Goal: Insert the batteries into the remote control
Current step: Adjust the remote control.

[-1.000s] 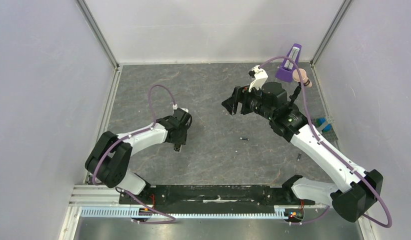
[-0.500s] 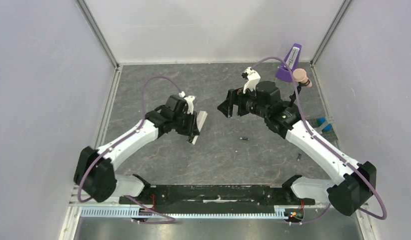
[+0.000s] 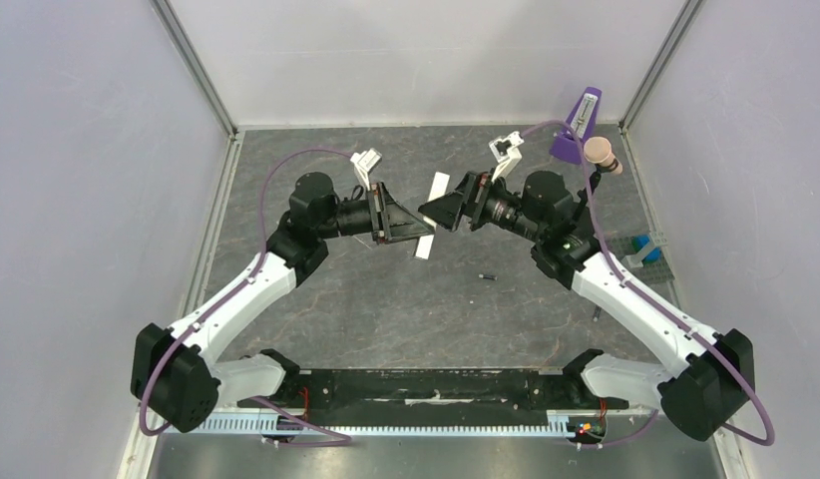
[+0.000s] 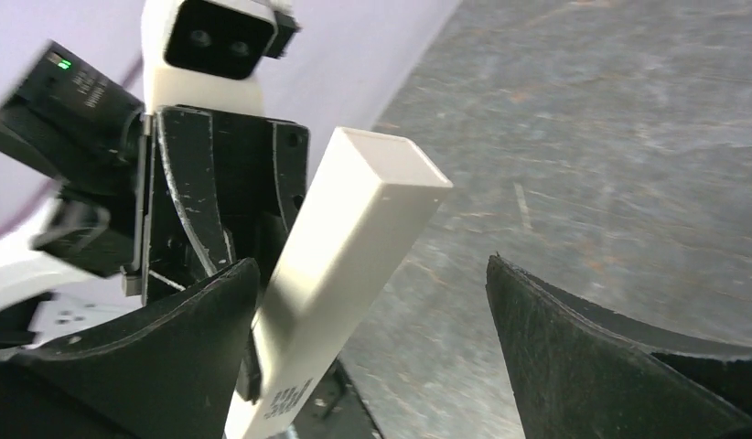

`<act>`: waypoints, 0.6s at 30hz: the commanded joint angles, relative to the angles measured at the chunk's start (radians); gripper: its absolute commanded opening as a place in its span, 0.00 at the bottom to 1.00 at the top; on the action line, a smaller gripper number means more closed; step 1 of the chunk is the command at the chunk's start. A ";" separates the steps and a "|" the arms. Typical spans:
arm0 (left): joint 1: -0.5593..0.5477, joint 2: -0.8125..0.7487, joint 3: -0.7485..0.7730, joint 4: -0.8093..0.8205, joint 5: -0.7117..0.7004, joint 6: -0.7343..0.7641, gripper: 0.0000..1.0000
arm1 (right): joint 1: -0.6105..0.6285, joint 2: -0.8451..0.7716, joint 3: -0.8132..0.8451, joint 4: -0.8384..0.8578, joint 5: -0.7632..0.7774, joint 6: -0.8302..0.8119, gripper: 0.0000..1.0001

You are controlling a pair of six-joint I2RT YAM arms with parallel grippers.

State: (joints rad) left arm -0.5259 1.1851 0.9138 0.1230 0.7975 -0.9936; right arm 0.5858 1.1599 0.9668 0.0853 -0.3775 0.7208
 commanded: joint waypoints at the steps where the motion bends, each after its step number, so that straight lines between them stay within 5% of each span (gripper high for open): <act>1: -0.002 -0.008 -0.027 0.447 0.133 -0.351 0.02 | 0.002 -0.027 -0.043 0.249 -0.096 0.196 0.96; 5: -0.002 -0.007 -0.052 0.544 0.129 -0.434 0.02 | 0.002 -0.018 -0.071 0.387 -0.142 0.336 0.82; 13: -0.003 -0.013 -0.080 0.554 0.127 -0.444 0.02 | 0.001 -0.003 -0.080 0.415 -0.117 0.514 0.37; 15: -0.003 -0.025 -0.057 0.461 0.122 -0.371 0.13 | 0.002 0.001 -0.058 0.355 -0.103 0.524 0.28; 18: -0.002 -0.055 0.014 0.171 0.079 -0.151 0.50 | 0.002 0.003 -0.032 0.265 -0.063 0.550 0.23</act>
State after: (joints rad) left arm -0.5255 1.1797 0.8303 0.5499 0.8921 -1.3430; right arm 0.5919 1.1549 0.8909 0.4316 -0.4923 1.2392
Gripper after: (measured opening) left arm 0.366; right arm 0.369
